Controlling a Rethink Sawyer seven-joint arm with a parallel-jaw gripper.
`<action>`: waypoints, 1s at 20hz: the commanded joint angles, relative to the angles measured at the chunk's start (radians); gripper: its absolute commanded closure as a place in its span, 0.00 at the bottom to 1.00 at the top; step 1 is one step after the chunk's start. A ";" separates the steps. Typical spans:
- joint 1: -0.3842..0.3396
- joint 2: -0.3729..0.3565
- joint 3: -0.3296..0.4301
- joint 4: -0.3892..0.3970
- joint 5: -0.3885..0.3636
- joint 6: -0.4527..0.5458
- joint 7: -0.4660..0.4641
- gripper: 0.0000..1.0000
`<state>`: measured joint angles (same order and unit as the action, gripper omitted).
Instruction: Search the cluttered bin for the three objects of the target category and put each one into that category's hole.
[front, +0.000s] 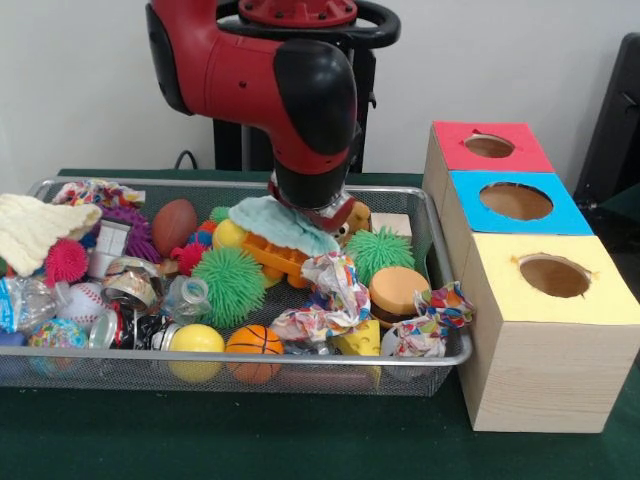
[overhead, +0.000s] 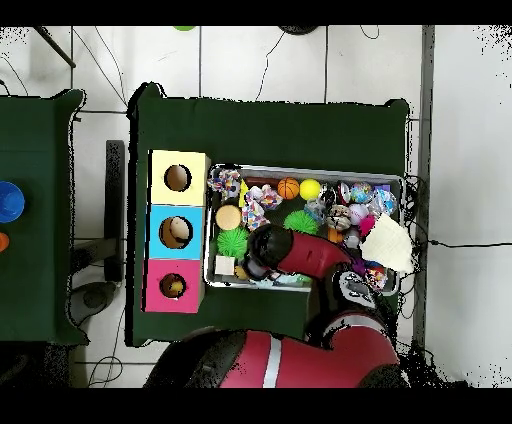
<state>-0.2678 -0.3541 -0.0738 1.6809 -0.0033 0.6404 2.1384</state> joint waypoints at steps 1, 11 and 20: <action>-0.033 -0.111 0.036 0.248 -0.095 -0.075 -0.015 1.00; -0.032 -0.545 0.013 0.458 -0.107 -0.166 -0.002 1.00; -0.079 -0.719 0.067 0.682 -0.060 -0.205 -0.004 1.00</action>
<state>-0.3112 -0.9408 -0.0850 2.1645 -0.0700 0.4944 2.1384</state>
